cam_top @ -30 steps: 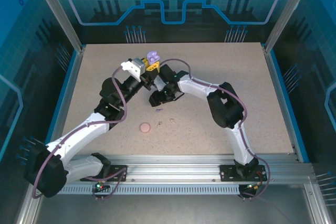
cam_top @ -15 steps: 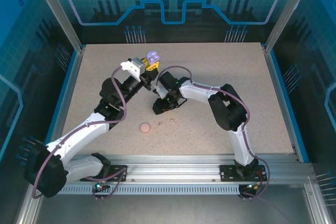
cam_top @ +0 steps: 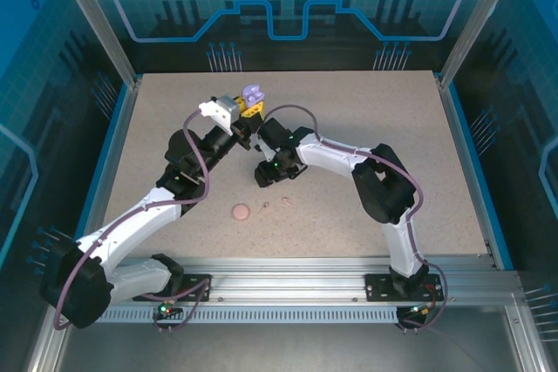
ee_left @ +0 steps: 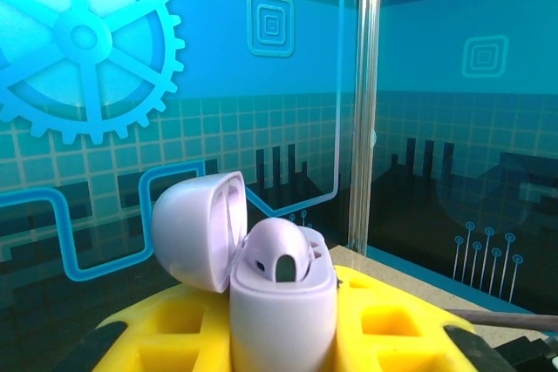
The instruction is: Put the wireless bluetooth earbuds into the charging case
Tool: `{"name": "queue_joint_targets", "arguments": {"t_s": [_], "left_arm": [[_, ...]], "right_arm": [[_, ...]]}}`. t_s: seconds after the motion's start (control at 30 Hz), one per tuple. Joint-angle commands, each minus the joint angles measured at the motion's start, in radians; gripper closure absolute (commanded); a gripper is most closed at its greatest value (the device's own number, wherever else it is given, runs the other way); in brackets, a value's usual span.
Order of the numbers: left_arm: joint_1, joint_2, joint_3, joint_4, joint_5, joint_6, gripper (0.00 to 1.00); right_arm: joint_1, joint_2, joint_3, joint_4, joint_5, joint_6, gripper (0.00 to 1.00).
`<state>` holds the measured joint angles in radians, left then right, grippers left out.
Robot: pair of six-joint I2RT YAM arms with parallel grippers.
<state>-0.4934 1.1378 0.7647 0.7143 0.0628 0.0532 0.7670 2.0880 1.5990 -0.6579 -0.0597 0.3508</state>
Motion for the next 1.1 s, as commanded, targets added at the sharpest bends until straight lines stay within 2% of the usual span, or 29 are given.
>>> {"name": "queue_joint_targets", "arguments": {"t_s": [0.0, 0.53, 1.07], "left_arm": [[0.006, -0.019, -0.008, 0.043, -0.026, -0.003, 1.00], [0.006, -0.021, -0.002, 0.042, -0.029, -0.008, 1.00], [0.006, -0.020, -0.002, 0.043, -0.029, -0.010, 1.00]], "right_arm": [[0.040, 0.036, 0.076, -0.077, 0.099, 0.007, 0.45], [0.080, 0.186, 0.218, -0.147, 0.123, -0.053, 0.55], [0.120, 0.233, 0.272, -0.207, 0.202, -0.083, 0.64]]}}
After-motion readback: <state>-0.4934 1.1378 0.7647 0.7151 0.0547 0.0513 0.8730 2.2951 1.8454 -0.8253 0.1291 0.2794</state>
